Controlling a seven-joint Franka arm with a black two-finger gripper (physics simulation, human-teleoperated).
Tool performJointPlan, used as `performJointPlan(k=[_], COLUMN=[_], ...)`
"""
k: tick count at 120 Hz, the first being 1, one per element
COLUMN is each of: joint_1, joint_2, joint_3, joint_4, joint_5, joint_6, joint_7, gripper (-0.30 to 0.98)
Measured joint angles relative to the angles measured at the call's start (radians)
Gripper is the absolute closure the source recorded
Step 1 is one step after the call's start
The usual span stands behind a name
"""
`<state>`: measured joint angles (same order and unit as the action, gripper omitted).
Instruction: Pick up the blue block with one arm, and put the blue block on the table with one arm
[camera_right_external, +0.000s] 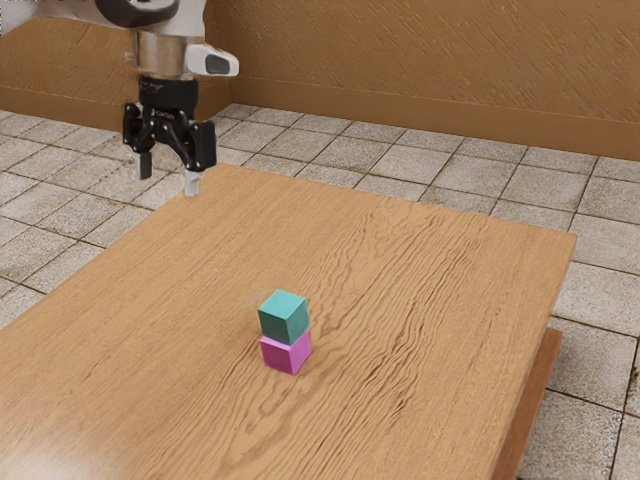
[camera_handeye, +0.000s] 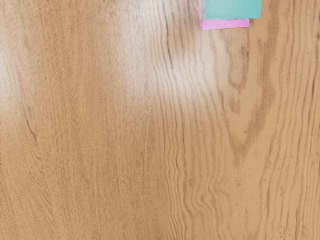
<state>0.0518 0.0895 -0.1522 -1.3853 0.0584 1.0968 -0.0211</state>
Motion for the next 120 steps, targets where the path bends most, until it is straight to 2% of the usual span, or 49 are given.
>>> performJointPlan(k=[19,46,65,75,93,120], joint_1=[0.013,0.007,0.018,0.027,0.036,0.000], joint_2=[0.005,-0.002,-0.040,-0.051,-0.061,0.047], joint_3=[-0.002,-0.017,-0.038,-0.051,-0.081,-0.083], joint_4=[-0.009,-0.026,-0.424,-0.538,-0.627,-0.583], joint_5=[0.005,0.007,0.001,-0.003,-0.013,-0.024], joint_6=[0.218,0.354,0.607,0.736,0.902,1.025], joint_7=[-0.009,-0.019,-0.027,-0.029,-0.032,-0.036], gripper=[0.00,0.00,0.00,0.00,0.00,0.00])
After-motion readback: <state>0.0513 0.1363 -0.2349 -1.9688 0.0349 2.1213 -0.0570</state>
